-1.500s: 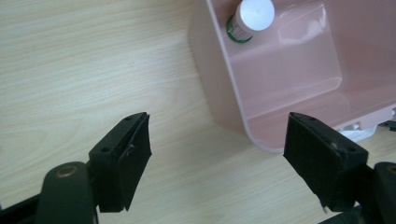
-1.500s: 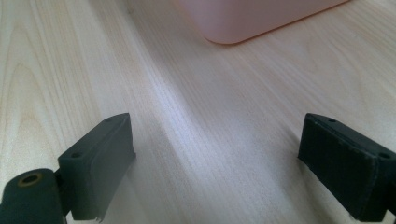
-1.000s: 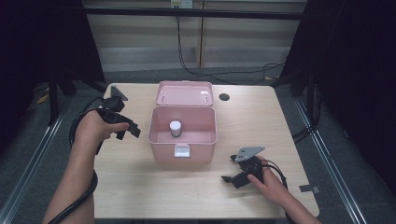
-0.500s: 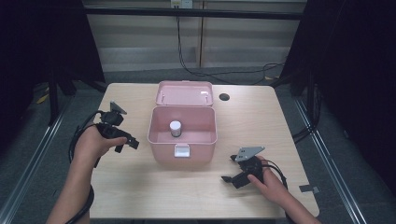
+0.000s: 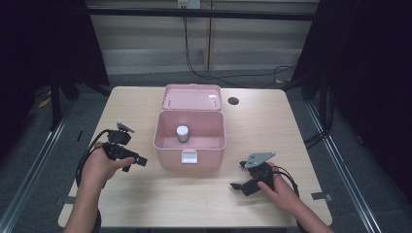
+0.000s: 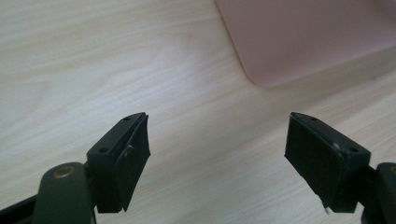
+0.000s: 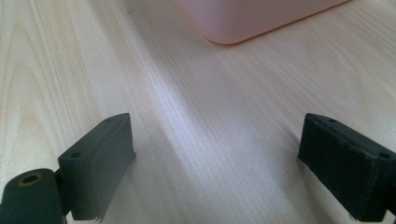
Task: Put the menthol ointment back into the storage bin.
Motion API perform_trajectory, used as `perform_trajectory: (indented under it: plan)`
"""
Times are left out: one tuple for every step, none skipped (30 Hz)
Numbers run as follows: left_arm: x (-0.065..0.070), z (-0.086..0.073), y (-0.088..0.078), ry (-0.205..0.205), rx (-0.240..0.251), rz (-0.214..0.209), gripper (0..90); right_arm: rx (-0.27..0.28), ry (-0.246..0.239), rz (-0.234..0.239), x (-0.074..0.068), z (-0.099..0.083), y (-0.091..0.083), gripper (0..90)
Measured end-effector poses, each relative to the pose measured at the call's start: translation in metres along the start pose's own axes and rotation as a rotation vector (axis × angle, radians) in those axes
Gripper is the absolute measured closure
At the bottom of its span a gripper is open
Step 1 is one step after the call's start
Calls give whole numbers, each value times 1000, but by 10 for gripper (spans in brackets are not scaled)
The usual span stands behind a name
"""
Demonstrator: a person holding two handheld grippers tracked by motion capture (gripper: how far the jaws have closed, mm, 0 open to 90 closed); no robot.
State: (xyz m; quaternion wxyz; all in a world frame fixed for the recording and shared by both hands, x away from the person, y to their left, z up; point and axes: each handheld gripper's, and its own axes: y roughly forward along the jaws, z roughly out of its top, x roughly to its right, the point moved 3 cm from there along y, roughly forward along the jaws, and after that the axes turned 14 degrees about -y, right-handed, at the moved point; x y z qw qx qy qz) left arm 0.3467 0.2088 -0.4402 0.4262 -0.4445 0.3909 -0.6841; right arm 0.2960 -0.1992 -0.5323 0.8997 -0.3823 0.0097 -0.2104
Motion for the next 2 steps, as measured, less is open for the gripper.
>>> perform_trajectory:
  plan:
    - [0, -3, 2, -6, 7, -3, 215, 0, 0, 0, 0, 0, 0, 97]
    - [0, -4, 4, -7, 7, 1, 217, 0, 0, 0, 0, 0, 0, 97]
